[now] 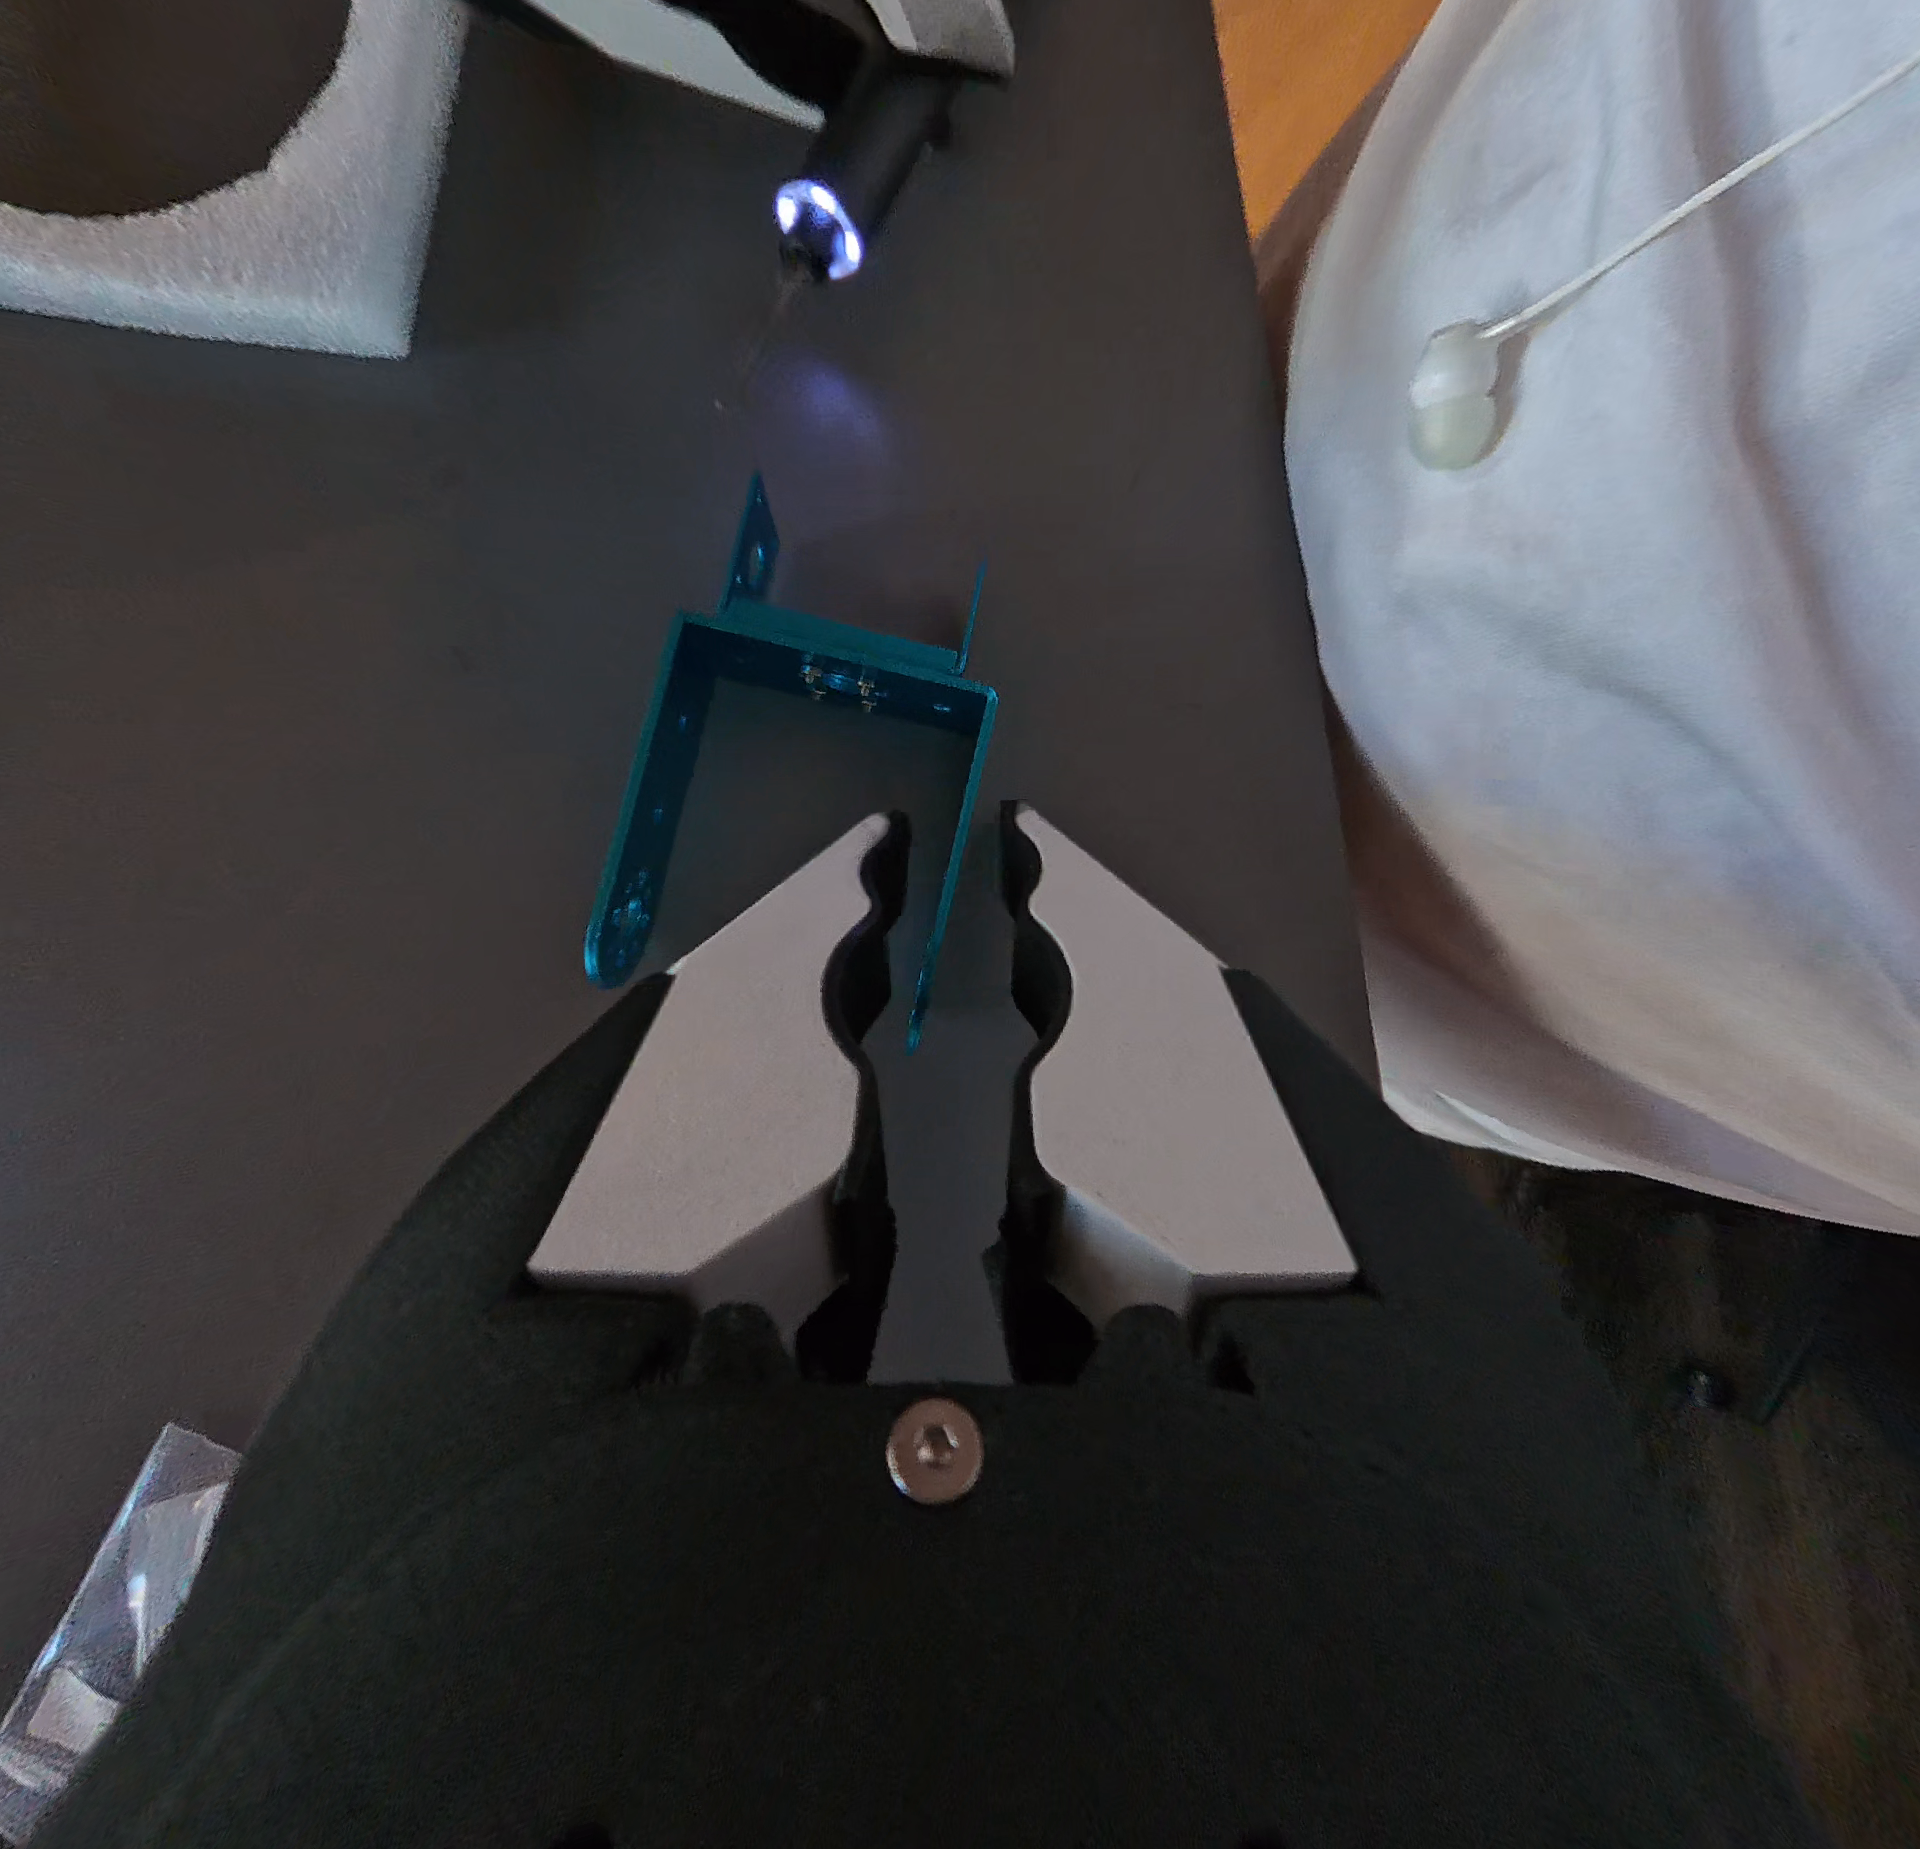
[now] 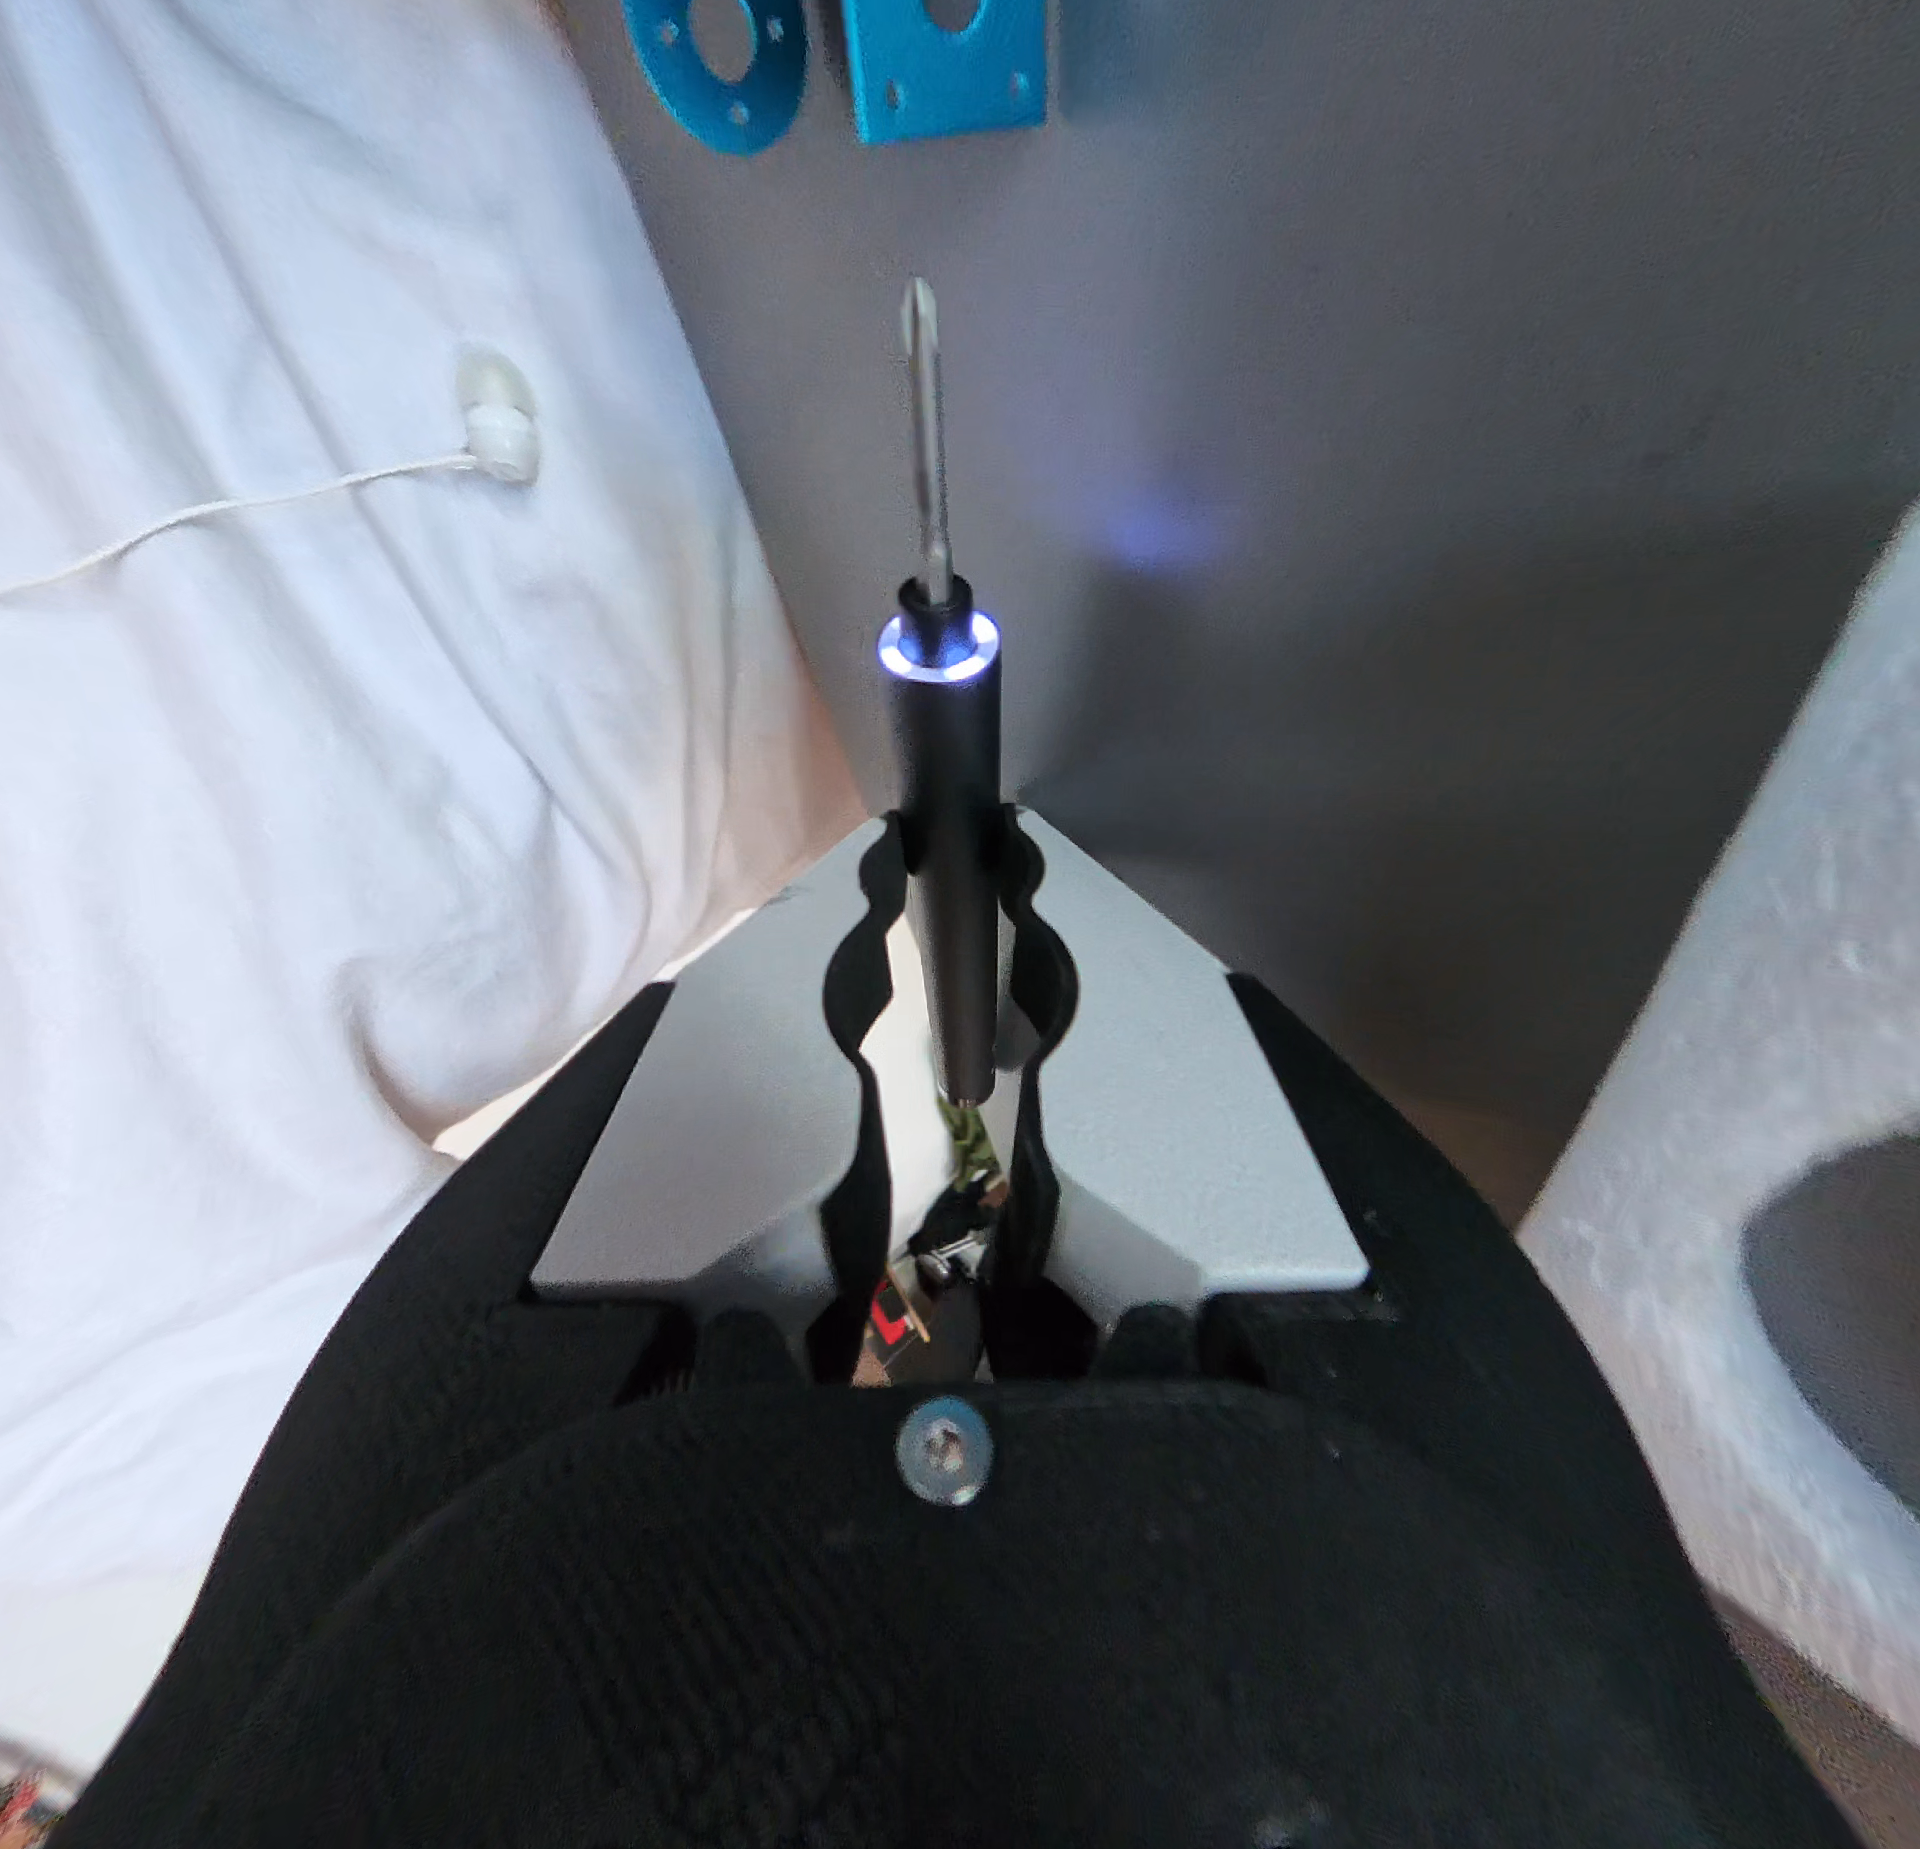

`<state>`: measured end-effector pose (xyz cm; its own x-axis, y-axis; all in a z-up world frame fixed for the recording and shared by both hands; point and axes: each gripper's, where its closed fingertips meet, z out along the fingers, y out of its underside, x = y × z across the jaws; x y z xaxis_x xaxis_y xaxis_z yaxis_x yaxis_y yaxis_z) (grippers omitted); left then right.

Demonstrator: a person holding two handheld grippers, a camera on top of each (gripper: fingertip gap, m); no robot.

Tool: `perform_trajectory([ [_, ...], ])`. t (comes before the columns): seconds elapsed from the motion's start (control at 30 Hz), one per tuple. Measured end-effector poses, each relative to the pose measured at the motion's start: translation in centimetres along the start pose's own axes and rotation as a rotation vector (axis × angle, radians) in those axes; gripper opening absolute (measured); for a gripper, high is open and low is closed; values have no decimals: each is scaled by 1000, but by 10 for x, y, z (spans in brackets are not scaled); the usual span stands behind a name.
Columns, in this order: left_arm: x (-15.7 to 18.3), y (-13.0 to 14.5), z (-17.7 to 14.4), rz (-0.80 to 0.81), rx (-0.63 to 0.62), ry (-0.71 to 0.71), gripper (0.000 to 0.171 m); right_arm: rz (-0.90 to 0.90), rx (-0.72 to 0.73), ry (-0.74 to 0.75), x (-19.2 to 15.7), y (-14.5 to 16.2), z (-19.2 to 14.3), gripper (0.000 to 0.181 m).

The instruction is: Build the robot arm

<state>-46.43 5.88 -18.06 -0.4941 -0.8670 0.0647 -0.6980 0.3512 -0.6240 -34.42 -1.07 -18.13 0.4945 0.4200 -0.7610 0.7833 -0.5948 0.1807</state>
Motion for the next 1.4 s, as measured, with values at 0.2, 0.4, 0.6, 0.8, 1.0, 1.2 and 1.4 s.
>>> perform_trajectory([
  [0.2,-2,-11,-6,-57,36,-30,1,9,59,233,18,5,-15,16],
  [0.4,8,-47,-68,-80,389,-103,0,9,147,383,25,8,-22,16],
  [0.6,33,-73,-124,4,597,-208,0,-1,205,487,32,9,-29,16],
  [0.8,55,-89,-157,71,671,-289,0,-16,221,551,36,1,-37,16],
  [1.0,62,-71,-175,36,653,-355,0,-24,248,625,39,-8,-42,16],
  [1.2,14,107,-213,-315,45,-717,1,4,314,679,39,-15,-45,16],
  [1.4,-19,226,-248,-541,-143,-781,1,34,365,740,35,-32,-45,17],
])
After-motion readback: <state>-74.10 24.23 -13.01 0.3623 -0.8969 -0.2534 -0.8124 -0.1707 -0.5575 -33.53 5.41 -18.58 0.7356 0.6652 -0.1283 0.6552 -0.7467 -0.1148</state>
